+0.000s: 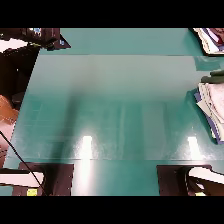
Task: Fold the shirts.
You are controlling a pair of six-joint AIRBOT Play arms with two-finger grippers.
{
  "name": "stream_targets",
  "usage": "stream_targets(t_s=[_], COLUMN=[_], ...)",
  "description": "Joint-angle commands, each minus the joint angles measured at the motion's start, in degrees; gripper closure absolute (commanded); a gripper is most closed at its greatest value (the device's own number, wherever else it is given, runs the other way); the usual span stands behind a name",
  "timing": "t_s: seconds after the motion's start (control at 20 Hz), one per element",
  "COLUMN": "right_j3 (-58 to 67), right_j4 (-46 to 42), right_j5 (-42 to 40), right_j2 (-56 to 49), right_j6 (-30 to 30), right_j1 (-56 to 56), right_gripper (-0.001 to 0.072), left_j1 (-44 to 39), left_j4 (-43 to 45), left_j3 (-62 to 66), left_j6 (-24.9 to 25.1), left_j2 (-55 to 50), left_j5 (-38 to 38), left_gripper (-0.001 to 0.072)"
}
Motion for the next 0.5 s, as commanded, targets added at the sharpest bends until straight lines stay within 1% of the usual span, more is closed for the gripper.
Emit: stream_targets(t_s=[0.0, 0.05, 0.2, 0.25, 0.3, 0.35, 0.4, 0.45], right_j3=[-10.5, -14.8, -25.2, -27.6, -29.8, -31.5, -32.6, -33.4], right_j4=[-7.7, -8.7, -9.7, -9.7, -9.8, -9.8, -9.8, -9.8], right_j5=[3.0, 3.4, 3.6, 3.9, 3.9, 3.9, 4.1, 4.1], right_j2=[6.9, 8.7, 12.4, 13.0, 13.5, 13.7, 13.7, 13.6], right_j6=[0.0, 0.0, 0.0, 0.0, 0.0, 0.0, 0.0, 0.0], right_j1=[-5.5, -7.4, -13.5, -15.4, -17.6, -19.7, -21.6, -23.1], right_gripper=[0.0698, 0.0698, 0.0688, 0.0636, 0.0519, 0.0441, 0.0420, 0.0300], left_j1=[0.0, 0.0, 0.0, 0.0, 0.0, 0.0, 0.0, 0.0], left_j4=[0.3, 0.3, 0.3, 0.3, 0.3, 0.3, 0.3, 0.3], left_j3=[0.0, 0.0, 0.0, 0.0, 0.0, 0.0, 0.0, 0.0], left_j6=[1.3, 2.1, 2.1, 2.1, 2.4, 2.8, 2.8, 2.8], left_j2=[0.0, 0.0, 0.0, 0.0, 0.0, 0.0, 0.0, 0.0], left_j5=[-0.7, -0.9, -1.5, -1.6, -1.7, -1.8, -1.9, -2.0], left_gripper=[0.0674, 0.0674, 0.0673, 0.0674, 0.0674, 0.0673, 0.0673, 0.0674])
